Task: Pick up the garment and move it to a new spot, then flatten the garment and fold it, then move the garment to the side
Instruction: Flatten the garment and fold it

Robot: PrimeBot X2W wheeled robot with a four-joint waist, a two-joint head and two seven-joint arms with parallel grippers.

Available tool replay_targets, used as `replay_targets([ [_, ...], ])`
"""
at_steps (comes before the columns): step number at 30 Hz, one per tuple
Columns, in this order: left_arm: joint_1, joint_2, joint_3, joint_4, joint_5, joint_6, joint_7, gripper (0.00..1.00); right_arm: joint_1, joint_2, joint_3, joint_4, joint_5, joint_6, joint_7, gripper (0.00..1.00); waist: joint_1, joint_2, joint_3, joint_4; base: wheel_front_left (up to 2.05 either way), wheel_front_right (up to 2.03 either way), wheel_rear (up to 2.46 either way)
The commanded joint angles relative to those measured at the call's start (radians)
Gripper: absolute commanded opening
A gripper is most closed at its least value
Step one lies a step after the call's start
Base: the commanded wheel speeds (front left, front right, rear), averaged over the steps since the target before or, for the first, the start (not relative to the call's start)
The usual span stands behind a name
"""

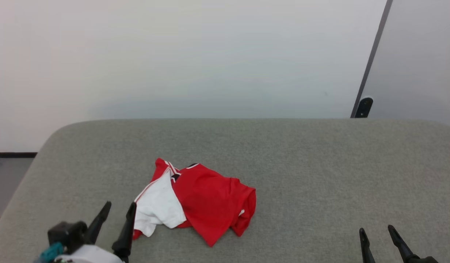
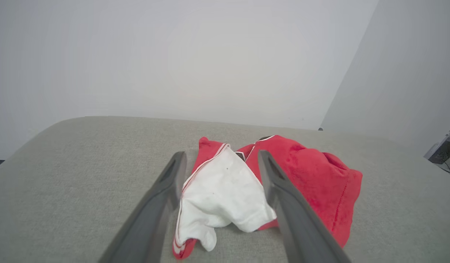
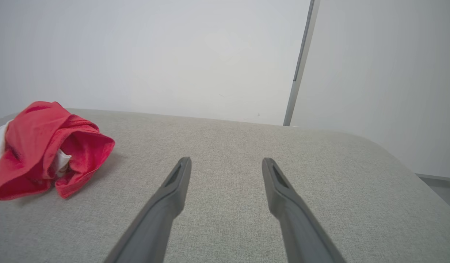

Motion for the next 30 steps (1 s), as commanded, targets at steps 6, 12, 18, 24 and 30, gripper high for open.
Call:
replay_targets([
  [6, 0.035, -0.041, 0.019, 0.017, 0.034, -0.008, -0.027, 1.00, 0.023, 0.002, -0.010, -0.011, 0.002, 0.000, -0.001, 1.00, 0.0000, -0.0001, -0.020, 0.036, 0.00, 0.00, 0.00],
  [12, 0.009, -0.055, 0.031, 0.028, 0.089, -0.005, -0.029, 1.00, 0.029, 0.002, 0.004, -0.012, -0.002, 0.000, -0.001, 1.00, 0.0000, -0.0001, -0.029, 0.118, 0.00, 0.00, 0.00],
  [18, 0.015, -0.062, 0.071, 0.032, 0.134, 0.014, -0.028, 1.00, 0.020, 0.002, 0.049, -0.004, 0.013, 0.000, -0.001, 1.00, 0.0000, -0.0001, -0.042, 0.238, 0.00, 0.00, 0.00],
  [24, 0.045, -0.056, 0.124, 0.013, 0.170, 0.046, -0.028, 1.00, -0.008, 0.002, 0.109, 0.006, 0.018, 0.000, -0.001, 1.00, 0.0000, -0.0001, -0.040, 0.337, 0.00, 0.00, 0.00],
  [30, 0.080, -0.087, 0.198, -0.029, 0.176, 0.062, -0.028, 1.00, -0.060, 0.001, 0.153, 0.035, -0.008, 0.000, -0.001, 1.00, 0.0000, -0.0001, -0.008, 0.379, 0.00, 0.00, 0.00],
])
